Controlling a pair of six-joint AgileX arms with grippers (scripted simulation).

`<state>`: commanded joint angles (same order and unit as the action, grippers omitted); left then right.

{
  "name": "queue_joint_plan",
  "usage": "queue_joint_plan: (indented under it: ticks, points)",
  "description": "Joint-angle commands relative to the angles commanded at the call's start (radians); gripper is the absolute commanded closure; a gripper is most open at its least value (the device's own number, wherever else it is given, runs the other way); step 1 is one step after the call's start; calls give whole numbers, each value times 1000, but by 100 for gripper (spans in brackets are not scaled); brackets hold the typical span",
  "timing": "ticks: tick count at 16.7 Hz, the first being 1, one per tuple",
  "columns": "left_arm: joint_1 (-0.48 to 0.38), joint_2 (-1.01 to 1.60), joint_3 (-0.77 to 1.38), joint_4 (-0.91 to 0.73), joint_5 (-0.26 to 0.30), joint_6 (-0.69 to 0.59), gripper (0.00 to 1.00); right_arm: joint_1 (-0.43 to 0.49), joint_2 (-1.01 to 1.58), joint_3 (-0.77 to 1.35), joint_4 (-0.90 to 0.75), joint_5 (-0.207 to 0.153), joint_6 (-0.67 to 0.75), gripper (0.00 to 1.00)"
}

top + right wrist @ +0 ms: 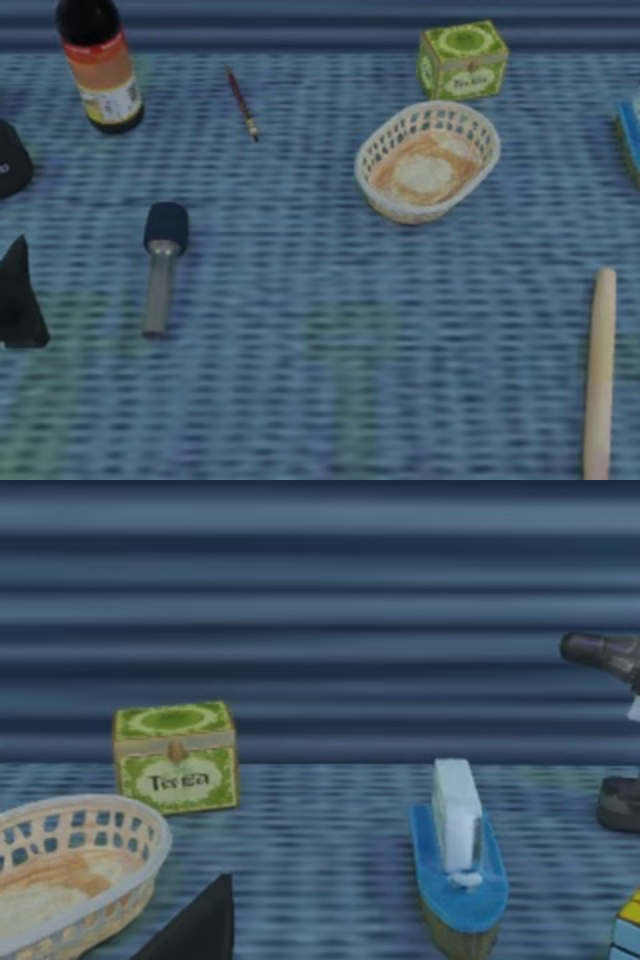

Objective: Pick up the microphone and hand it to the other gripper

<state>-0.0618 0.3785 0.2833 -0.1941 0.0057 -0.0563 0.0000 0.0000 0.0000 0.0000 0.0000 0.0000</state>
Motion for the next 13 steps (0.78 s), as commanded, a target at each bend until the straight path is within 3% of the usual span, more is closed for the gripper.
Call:
queue_joint_plan:
  ticks: [13]
  points:
    - [-168, 1191, 740, -546, 15, -148, 0, 0, 0, 0, 0, 0, 0, 0]
